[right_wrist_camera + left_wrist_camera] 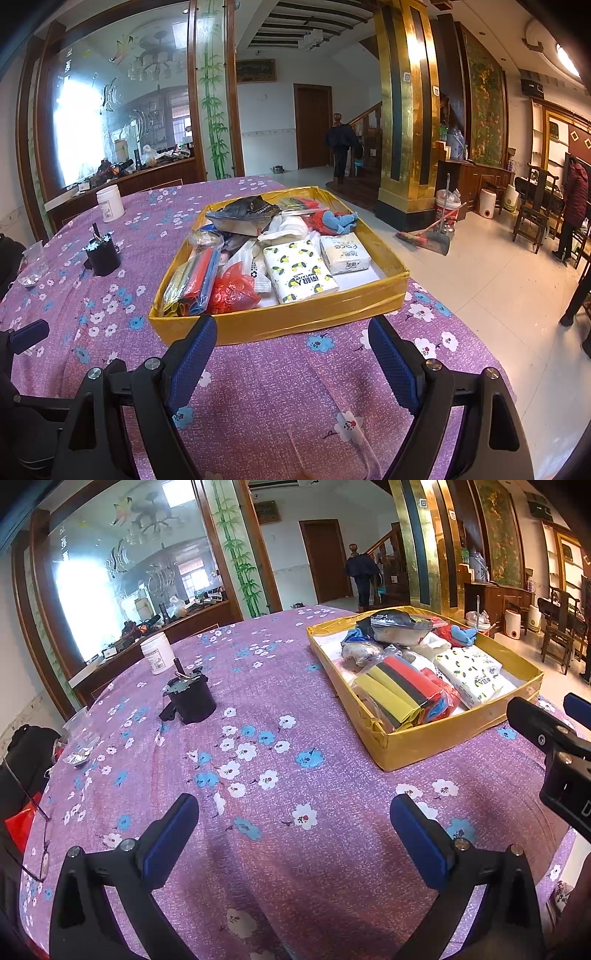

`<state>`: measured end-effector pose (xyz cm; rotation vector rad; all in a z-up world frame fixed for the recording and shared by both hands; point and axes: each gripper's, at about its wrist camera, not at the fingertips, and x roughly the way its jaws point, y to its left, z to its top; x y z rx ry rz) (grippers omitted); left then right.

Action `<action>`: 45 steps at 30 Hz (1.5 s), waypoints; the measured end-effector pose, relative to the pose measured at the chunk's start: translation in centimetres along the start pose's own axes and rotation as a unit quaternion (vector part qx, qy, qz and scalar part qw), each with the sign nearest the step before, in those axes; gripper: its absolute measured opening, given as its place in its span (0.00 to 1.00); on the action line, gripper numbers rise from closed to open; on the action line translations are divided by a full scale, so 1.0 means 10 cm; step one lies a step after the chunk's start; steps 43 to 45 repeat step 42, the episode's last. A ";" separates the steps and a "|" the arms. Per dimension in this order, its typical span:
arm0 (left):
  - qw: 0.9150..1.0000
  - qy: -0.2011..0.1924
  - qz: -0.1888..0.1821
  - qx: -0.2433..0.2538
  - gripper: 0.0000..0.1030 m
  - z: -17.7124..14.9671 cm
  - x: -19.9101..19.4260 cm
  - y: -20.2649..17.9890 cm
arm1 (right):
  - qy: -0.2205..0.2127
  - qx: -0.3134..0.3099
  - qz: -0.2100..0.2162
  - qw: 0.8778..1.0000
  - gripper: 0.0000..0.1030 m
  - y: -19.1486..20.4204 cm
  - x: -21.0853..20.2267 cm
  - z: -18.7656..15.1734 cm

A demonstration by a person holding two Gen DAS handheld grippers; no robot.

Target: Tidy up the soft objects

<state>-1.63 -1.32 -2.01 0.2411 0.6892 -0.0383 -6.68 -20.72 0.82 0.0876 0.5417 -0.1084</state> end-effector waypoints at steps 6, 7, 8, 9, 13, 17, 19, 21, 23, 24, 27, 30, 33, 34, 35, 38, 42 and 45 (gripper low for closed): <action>1.000 0.000 0.000 0.000 1.00 0.00 0.00 0.00 | 0.001 0.001 0.000 1.000 0.85 -0.01 0.02 0.00; 1.000 0.000 -0.001 0.000 1.00 0.00 0.01 0.00 | 0.001 0.001 0.000 1.000 0.85 -0.01 0.02 0.01; 1.000 0.001 -0.001 0.000 1.00 0.00 0.01 0.00 | 0.000 0.001 0.000 1.000 0.85 -0.01 0.02 0.01; 1.000 0.000 0.000 0.000 1.00 0.00 0.00 0.00 | 0.000 0.001 0.000 1.000 0.85 -0.02 0.02 0.00; 1.000 0.000 0.000 0.001 1.00 0.00 0.00 0.00 | 0.001 0.003 -0.001 1.000 0.85 -0.01 0.04 0.02; 1.000 0.000 -0.001 0.001 1.00 0.01 0.01 0.00 | 0.001 0.003 -0.001 1.000 0.85 -0.01 0.04 0.02; 1.000 0.000 -0.001 0.001 1.00 0.01 0.01 0.00 | 0.001 0.003 -0.002 1.000 0.85 -0.01 0.04 0.02; 1.000 -0.001 -0.001 0.001 1.00 0.01 0.01 0.00 | 0.001 0.004 -0.002 1.000 0.85 -0.01 0.04 0.02; 1.000 -0.001 0.000 0.001 1.00 0.01 0.00 0.00 | -0.001 0.003 -0.002 1.000 0.85 -0.01 0.03 0.03; 1.000 -0.002 0.001 0.001 1.00 0.01 0.00 0.00 | -0.001 0.004 -0.002 1.000 0.85 -0.01 0.03 0.04; 1.000 -0.005 0.002 -0.002 1.00 0.03 0.00 0.03 | -0.003 0.006 -0.002 1.000 0.85 -0.01 0.03 0.05; 1.000 -0.007 0.003 -0.006 1.00 0.04 -0.01 0.06 | -0.002 0.006 -0.002 1.000 0.85 0.00 0.02 0.05; 1.000 -0.009 0.000 -0.008 1.00 0.04 -0.02 0.08 | -0.006 0.007 -0.003 1.000 0.85 0.01 0.01 0.06; 1.000 -0.010 -0.001 -0.009 1.00 0.04 -0.02 0.09 | -0.007 0.007 -0.003 1.000 0.85 0.02 -0.01 0.06; 1.000 -0.011 -0.002 -0.009 1.00 0.04 -0.03 0.10 | -0.009 0.005 -0.003 1.000 0.85 0.04 -0.02 0.07; 1.000 -0.012 -0.007 -0.010 1.00 0.03 -0.04 0.12 | -0.009 0.002 -0.002 1.000 0.85 0.08 -0.03 0.06; 1.000 -0.021 -0.019 -0.003 1.00 0.00 -0.07 0.11 | -0.009 0.002 -0.003 1.000 0.85 0.09 -0.03 0.06; 1.000 -0.021 -0.019 -0.003 1.00 0.00 -0.07 0.11 | -0.009 0.002 -0.003 1.000 0.85 0.09 -0.03 0.06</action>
